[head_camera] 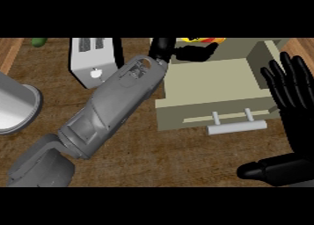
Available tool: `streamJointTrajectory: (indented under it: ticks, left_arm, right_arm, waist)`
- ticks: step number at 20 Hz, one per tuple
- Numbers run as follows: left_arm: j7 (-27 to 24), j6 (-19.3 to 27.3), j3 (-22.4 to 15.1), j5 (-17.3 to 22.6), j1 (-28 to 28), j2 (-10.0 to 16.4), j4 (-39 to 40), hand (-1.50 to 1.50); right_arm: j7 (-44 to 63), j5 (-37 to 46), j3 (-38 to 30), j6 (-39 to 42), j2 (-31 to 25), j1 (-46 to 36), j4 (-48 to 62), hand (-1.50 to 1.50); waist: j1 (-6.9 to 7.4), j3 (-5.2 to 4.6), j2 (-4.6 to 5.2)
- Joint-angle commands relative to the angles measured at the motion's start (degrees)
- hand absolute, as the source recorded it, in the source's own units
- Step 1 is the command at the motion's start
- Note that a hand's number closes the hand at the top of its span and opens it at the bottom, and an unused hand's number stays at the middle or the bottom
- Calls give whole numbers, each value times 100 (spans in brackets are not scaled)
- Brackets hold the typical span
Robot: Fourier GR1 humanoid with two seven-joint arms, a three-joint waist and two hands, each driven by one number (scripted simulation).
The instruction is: Pick up the cup, place it into the drawer and close the drawer
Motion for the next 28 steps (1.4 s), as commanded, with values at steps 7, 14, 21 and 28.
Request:
streamJointTrajectory:
  ticks: [7,14,21,28]
  left_arm:
    - [-640,-159,62,819,148,-97,-223,-150]
    - [-1077,-528,402,1242,554,-101,-755,-150]
    - [-652,-358,656,1116,1087,388,-1661,-150]
    - [2,-304,890,1277,2174,1421,-3095,-150]
  right_arm:
    - [20,-579,-166,321,-96,168,-80,-150]
    - [345,-816,-304,291,-207,141,-178,-150]
    - [127,-550,-309,1140,-875,640,-484,150]
    - [9,322,-208,1240,-1108,754,-473,150]
  waist:
    - [30,10,27]
    - [419,-1,-76]
    - [690,-2,-157]
    - [787,-2,-157]
